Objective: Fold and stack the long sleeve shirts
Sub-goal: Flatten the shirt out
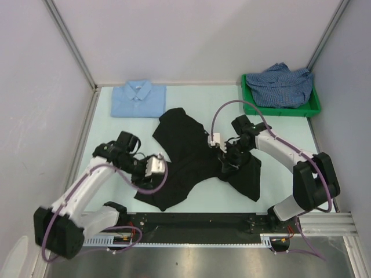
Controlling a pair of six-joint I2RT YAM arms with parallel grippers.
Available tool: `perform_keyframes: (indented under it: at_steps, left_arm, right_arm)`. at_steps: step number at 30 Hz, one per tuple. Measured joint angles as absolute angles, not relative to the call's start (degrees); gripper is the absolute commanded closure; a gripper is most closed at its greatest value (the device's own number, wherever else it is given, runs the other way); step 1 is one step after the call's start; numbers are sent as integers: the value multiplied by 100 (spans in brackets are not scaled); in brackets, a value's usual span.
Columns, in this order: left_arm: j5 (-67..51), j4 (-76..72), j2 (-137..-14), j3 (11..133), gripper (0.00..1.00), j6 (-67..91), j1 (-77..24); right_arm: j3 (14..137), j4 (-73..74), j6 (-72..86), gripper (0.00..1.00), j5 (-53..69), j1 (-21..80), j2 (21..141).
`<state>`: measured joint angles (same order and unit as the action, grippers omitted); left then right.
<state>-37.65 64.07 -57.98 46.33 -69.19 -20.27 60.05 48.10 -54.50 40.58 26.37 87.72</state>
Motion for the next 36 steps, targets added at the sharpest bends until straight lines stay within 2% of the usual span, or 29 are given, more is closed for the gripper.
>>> perform_keyframes:
  at_steps: [2, 4, 10, 15, 22, 30, 33, 36]
  left_arm:
    - [-3774, 6200, -6521, 4947, 27, -6563, -1855]
    - [-3769, 5883, -7303, 5245, 27, -6204, -1756]
    - [-3795, 5540, -8517, 5507, 32, -5594, -1671]
    - [-3809, 5610, -8842, 5492, 33, -5544, -1675]
    - [-3573, 5527, -8838, 5210, 30, -5544, -1656]
    - [-3245, 5437, -8838, 5002, 25, -5524, -1358]
    - [-3144, 5419, -8838, 4950, 25, -5502, -1284]
    - [-3111, 5406, -8838, 4932, 26, -5496, -1253]
  right_arm:
    - [5983, 5050, -5690, 68, 3905, 2438, 8624]
    - [5951, 5356, -5968, 69, 3765, 2241, 8475]
    - [5898, 6025, -6283, 61, 3787, 1964, 8171]
    - [6228, 5349, -5500, 62, 4066, 2043, 8291]
    - [7177, 3972, -4423, 63, 4215, 2421, 9727]
    - [7752, 3404, -4069, 62, 4029, 2825, 10766]
    - [7802, 3413, -4150, 66, 3944, 2919, 10962]
    - [7802, 3607, -4355, 80, 3920, 2969, 11017]
